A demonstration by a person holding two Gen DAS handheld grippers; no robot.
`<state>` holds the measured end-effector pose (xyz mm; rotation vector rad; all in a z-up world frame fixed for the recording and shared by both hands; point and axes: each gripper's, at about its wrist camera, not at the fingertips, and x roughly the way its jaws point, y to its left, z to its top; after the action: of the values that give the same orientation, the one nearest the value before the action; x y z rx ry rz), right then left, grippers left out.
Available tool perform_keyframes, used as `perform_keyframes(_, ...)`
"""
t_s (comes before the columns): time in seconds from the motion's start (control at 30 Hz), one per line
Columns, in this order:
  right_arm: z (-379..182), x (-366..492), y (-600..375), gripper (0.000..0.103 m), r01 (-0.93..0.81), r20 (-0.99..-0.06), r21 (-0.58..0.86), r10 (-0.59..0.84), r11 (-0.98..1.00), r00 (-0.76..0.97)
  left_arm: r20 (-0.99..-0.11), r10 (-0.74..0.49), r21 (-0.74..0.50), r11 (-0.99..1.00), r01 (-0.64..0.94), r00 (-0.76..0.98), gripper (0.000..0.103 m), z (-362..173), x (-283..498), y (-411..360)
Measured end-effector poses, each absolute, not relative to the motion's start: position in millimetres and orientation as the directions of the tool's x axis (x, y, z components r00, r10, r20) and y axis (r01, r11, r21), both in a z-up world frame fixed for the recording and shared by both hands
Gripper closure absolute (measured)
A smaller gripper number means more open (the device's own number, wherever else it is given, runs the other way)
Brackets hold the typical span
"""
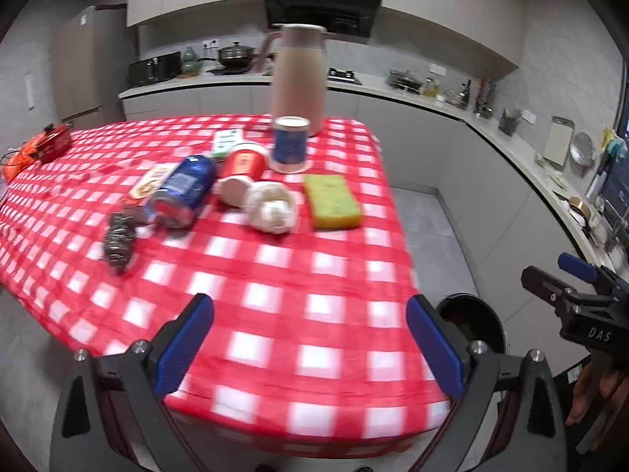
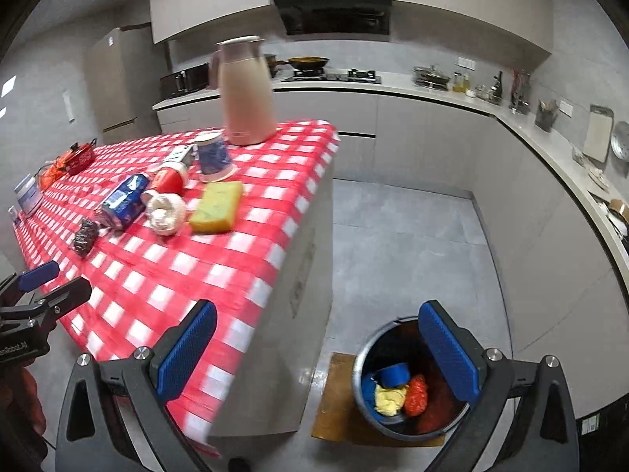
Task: Collect trash
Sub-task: 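Move both tools back toward the steel wool on the table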
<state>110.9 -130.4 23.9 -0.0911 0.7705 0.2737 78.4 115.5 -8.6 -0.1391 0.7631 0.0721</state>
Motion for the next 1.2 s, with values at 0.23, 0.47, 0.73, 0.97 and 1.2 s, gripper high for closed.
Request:
perform_keyframes(0.23, 23, 114, -68, 0.0, -0.342, -0.697, 0.013, 0.254, 0.94, 0.67, -0.7, 0.078, -0.079, 0.979, -0.186, 0.71, 0.004, -18, 76, 178)
perform_keyframes(0.47, 18, 121, -11, 0.0, -0.388, -0.697, 0.013, 0.286, 0.922, 0.658, -0.703, 0.115, -0.072, 0.97, -0.232, 0.702, 0.004, -28, 80, 228)
perform_keyframes(0.73, 5, 141, 41, 0.0, -0.419, -0.71, 0.015, 0.304, 0.908, 0.635, -0.731, 0.135, -0.053, 0.966, -0.252, 0.669, 0.016, -49, 108, 270)
perform_keyframes(0.97, -9, 165, 72, 0.0, -0.438, -0.729, 0.019, 0.312, 0.899, 0.61, -0.748, 0.136, -0.06, 0.961, -0.271, 0.65, 0.017, -63, 129, 296)
perform_keyframes(1.2, -30, 197, 100, 0.005, -0.452, -0.754, 0.024, 0.313, 0.892, 0.578, -0.767, 0.128, -0.073, 0.956, -0.283, 0.629, 0.024, -79, 148, 311)
